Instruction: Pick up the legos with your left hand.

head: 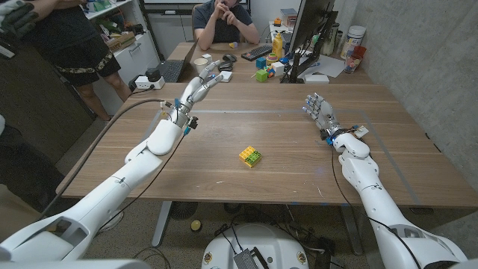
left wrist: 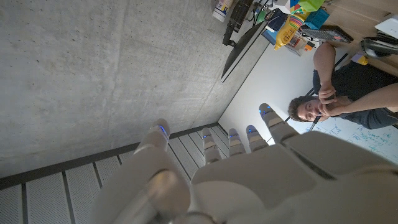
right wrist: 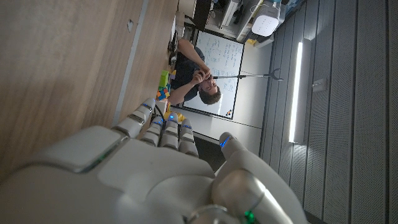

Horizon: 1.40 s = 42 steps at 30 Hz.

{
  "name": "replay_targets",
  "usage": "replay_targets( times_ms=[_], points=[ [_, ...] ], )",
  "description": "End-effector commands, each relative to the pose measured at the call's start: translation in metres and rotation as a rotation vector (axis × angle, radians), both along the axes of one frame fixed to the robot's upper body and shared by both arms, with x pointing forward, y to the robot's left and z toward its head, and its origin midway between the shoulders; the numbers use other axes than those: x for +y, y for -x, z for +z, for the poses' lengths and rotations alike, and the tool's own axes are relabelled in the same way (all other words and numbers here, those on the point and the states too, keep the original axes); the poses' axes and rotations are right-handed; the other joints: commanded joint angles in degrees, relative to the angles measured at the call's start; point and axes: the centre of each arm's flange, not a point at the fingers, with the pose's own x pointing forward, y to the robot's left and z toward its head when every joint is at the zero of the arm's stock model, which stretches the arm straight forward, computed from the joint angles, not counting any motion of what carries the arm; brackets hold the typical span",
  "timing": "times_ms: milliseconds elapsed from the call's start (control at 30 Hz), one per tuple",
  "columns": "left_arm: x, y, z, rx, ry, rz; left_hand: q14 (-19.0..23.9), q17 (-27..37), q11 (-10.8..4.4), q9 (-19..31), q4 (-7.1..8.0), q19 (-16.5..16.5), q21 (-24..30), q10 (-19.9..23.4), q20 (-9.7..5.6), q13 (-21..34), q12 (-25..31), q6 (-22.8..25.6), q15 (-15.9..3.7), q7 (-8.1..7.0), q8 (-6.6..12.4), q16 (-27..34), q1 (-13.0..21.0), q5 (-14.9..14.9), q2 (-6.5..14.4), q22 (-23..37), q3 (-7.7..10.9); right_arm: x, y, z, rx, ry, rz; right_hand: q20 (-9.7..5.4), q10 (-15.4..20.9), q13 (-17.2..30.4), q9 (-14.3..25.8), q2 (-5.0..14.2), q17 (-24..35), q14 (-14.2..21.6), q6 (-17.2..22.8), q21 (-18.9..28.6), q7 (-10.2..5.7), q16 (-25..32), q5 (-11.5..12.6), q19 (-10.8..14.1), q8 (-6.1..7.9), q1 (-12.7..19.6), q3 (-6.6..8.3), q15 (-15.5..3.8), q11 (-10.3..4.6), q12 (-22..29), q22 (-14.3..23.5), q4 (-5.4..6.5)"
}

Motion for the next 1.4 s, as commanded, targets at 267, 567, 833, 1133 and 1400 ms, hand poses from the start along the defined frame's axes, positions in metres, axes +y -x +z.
replay_targets(
  times_ms=[267,567,833,1133,1400],
  points=[
    [-0.034,0.018,0.022,-0.117,-0.219,0.008,-0.17,0.1,-0.42,0.37,-1.62,1.75,0.31,-0.4,0.6,0.23,-0.23,0.06,-0.4,-0.53,-0.22,0.04,2.05,1.38,-1.38,-0.02,-0.35,-0.004,0.004,0.002,-0.014,0.005,-0.011,-0.31,0.25,0.27,0.23,2.33,0.06,-0.19,0.46,0.24,-0.01,0.39,0.27,0.33,0.46,-0.19,0.38,-0.2,0.04,0.3,0.33,0.1],
    [-0.051,0.026,0.028,-0.175,-0.302,-0.012,-0.02,0.09,-0.98,0.42,-2.15,2.56,0.29,-0.12,0.32,0.23,-0.13,0.15,-0.92,-0.56,-0.28,0.05,3.55,2.34,-1.19,-0.01,-0.39,-0.003,0.006,0.004,-0.018,0.011,-0.013,-0.29,0.31,0.27,0.23,2.3,0.06,-0.17,0.53,0.23,-0.06,0.39,0.29,0.31,0.48,-0.26,0.36,-0.21,0.04,0.32,0.33,0.11],
    [-0.06,0.03,0.035,-0.209,-0.371,-0.033,0.6,0.09,-2.8,0.46,-2.95,3.77,0.16,0.73,-0.52,0.22,0.05,0.81,-1.77,-0.55,-0.17,0.22,5.36,3.72,-2.25,-0.05,-1.21,-0.001,0.006,0.005,-0.02,0.017,-0.014,-0.27,0.32,0.27,0.23,2.13,0.09,-0.16,0.56,0.23,0.01,0.41,0.28,0.29,0.49,-0.42,0.23,-0.19,-0.01,0.32,0.33,0.16],
    [-0.082,0.034,0.039,-0.233,-0.493,-0.121,0.49,0.09,-2.08,0.5,-3.39,4.05,-0.07,0.45,-0.7,0.23,-0.16,0.8,-1.8,-0.59,-0.24,0.12,6.62,4.61,-2.85,-0.06,-1.66,0.001,0.004,0.006,-0.022,0.02,-0.011,-0.24,0.35,0.27,0.23,2.04,0.11,-0.17,0.61,0.2,-0.06,0.42,0.28,0.22,0.5,-0.56,0.14,-0.19,-0.01,0.33,0.33,0.21],
    [-0.098,0.039,0.038,-0.259,-0.575,-0.15,0.52,0.11,-1.78,0.5,-3.57,4.27,-0.19,0.41,-0.99,0.24,-0.22,0.44,-1.9,-0.59,-0.4,0.13,7.45,5.18,-3.17,-0.05,-1.97,-0.001,0.003,0.007,-0.023,0.019,-0.017,-0.2,0.34,0.27,0.23,2.01,0.11,-0.17,0.61,0.19,-0.04,0.42,0.31,0.19,0.5,-0.64,0.09,-0.15,0.0,0.32,0.32,0.22]
  ],
)
